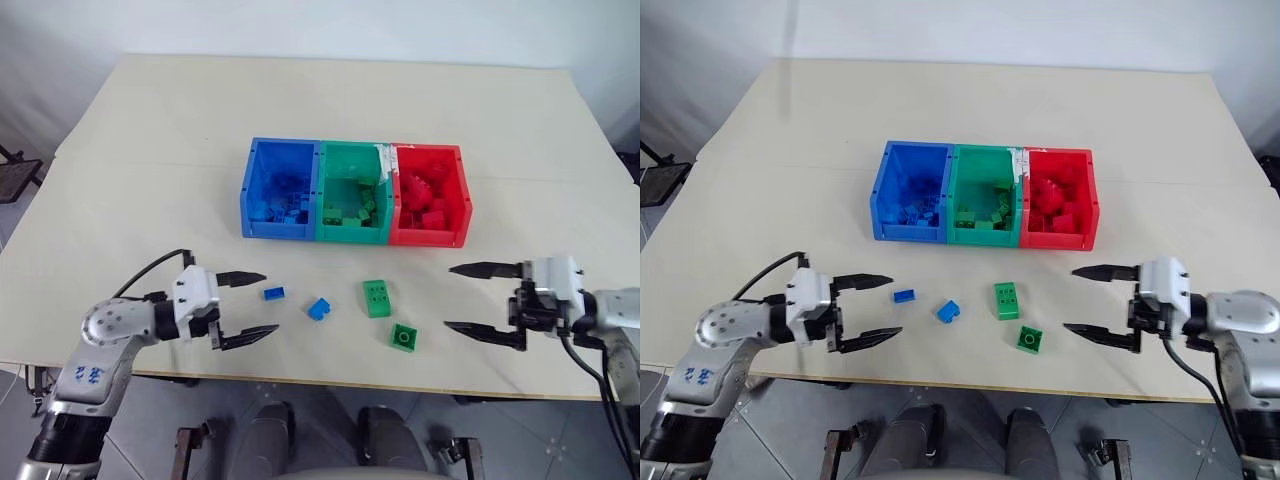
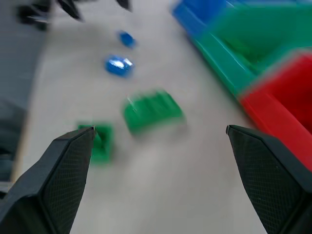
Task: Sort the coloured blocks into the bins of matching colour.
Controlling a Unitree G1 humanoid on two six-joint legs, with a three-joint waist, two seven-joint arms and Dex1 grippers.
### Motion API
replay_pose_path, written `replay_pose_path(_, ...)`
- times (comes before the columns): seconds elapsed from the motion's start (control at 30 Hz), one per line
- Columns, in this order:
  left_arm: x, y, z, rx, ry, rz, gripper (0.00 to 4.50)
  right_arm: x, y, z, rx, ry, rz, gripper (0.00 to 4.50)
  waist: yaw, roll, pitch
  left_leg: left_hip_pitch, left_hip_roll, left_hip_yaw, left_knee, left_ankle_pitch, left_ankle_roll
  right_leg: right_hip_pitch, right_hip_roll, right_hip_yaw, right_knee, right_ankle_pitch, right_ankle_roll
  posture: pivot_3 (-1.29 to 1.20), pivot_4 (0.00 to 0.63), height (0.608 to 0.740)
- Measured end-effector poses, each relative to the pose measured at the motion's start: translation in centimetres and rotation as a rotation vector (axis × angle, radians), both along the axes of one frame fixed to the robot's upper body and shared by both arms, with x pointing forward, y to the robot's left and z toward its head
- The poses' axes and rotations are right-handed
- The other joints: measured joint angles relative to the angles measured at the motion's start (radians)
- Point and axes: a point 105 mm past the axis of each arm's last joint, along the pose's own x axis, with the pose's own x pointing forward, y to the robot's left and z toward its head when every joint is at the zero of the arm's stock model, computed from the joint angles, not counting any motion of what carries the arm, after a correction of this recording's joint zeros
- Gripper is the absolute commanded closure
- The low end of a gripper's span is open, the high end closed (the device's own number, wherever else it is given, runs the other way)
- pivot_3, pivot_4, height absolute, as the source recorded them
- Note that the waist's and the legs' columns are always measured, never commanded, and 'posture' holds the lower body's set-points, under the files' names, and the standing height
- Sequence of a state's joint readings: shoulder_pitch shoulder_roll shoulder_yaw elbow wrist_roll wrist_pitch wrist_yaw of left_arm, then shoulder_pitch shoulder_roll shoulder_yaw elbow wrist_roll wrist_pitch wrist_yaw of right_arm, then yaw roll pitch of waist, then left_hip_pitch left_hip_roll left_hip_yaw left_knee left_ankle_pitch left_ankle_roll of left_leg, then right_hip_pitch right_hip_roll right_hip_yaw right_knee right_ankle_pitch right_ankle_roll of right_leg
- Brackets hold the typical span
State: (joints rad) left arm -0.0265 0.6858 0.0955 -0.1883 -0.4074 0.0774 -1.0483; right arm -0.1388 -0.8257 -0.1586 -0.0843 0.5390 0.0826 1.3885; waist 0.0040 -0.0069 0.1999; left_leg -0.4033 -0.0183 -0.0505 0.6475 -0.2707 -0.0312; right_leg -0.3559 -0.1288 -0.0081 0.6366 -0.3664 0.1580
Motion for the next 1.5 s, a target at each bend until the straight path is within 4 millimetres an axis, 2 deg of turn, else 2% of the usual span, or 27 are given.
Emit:
replay_pose_path(0.1,-0.5,0.8,-0.1,0.001,-0.004,0.041,0.0,-0.4,1.6,-0.4,-0.016,0.049,0.081,0.02,0.006,0.0,0.0,-0.001,-0.001,-0.001,0.0,0.0,0.0,0.0,-0.001,0.0,-0.001,0.0,0.0,0.0,0.15,0.74)
replay_pose_path(0.27,-2.6,-0.2,0.0,-0.003,0.004,0.029,0.0,-1.1,3.1,-2.3,-0.075,0.143,0.186,0.02,0.008,0.0,0.0,-0.001,-0.001,0.0,-0.001,-0.001,0.001,0.0,-0.001,0.0,-0.001,0.0,0.0,0.0,0.15,0.74)
replay_pose_path(0.4,-3.5,-0.8,0.1,-0.004,0.015,0.017,0.0,-0.9,3.3,-3.8,-0.13,0.175,0.2,0.02,0.008,0.0,0.0,-0.001,-0.002,0.0,-0.001,0.0,0.001,0.0,0.0,0.0,-0.001,0.0,0.0,0.0,0.15,0.74)
replay_pose_path(0.63,-3.4,-1.2,0.7,0.0,0.006,0.017,0.0,-1.3,3.1,-6.9,-0.132,0.221,0.177,0.02,0.009,0.0,0.0,-0.001,-0.002,0.0,-0.001,0.0,0.001,0.0,0.0,0.0,-0.001,0.0,0.0,0.0,0.15,0.74)
replay_pose_path(0.73,-3.0,-1.3,1.2,0.007,-0.015,0.011,0.0,-1.0,3.1,-7.1,-0.119,0.197,0.161,0.59,0.007,0.0,0.0,0.0,-0.002,0.0,0.0,0.0,0.0,0.0,0.0,0.0,-0.001,0.0,0.0,0.0,0.15,0.74)
replay_pose_path(0.9,-2.7,-1.3,1.7,0.009,-0.038,0.005,0.0,-0.5,3.3,-7.3,-0.09,0.173,0.117,2.42,0.004,0.0,0.0,0.0,-0.002,0.0,-0.001,0.0,0.0,0.0,0.0,0.0,-0.001,0.0,0.0,0.0,0.15,0.74)
replay_pose_path(0.97,-2.4,-1.2,1.8,0.008,-0.041,0.006,0.0,-0.5,3.3,-7.3,-0.08,0.172,0.106,3.01,0.0,0.0,0.0,0.0,-0.002,0.0,-0.001,0.0,0.0,0.0,0.0,0.0,-0.001,0.0,0.0,0.0,0.15,0.74)
replay_pose_path(1.03,-2.2,-1.1,1.6,0.007,-0.033,0.012,0.0,-0.5,3.3,-7.3,-0.066,0.182,0.102,3.01,-0.002,0.0,0.0,0.0,-0.002,0.0,-0.001,0.0,0.0,0.0,0.0,0.0,-0.001,0.0,0.0,0.0,0.15,0.74)
replay_pose_path(1.13,-2.1,-1.0,1.5,-0.001,-0.032,0.023,0.0,-0.2,3.0,-6.1,-0.008,0.192,0.088,3.01,-0.003,0.0,0.0,0.0,-0.002,0.0,-0.001,0.0,0.0,0.0,0.0,0.0,-0.001,0.0,0.0,0.0,0.15,0.74)
replay_pose_path(1.23,-1.4,-0.5,0.9,-0.051,-0.009,0.105,0.0,1.2,3.2,-2.8,0.077,0.17,0.074,3.01,-0.009,0.0,0.0,0.001,0.0,-0.001,-0.001,0.0,0.0,0.0,0.001,0.0,-0.001,0.0,0.0,0.0,0.15,0.74)
replay_pose_path(1.4,-0.8,0.8,-0.1,-0.12,0.016,0.256,0.0,5.7,5.7,5.1,0.323,0.059,0.018,3.01,-0.016,0.0,0.0,0.0,0.002,-0.006,-0.001,0.0,-0.002,-0.002,0.002,0.0,0.001,0.0,0.0,0.0,0.15,0.74)
replay_pose_path(1.5,-0.8,1.4,-0.1,-0.125,0.004,0.307,0.0,9.1,7.0,7.5,0.365,0.009,-0.059,3.01,-0.014,0.0,0.0,0.0,0.0,-0.006,-0.001,0.0,-0.001,-0.003,0.001,0.0,0.001,0.0,0.0,0.0,0.15,0.74)
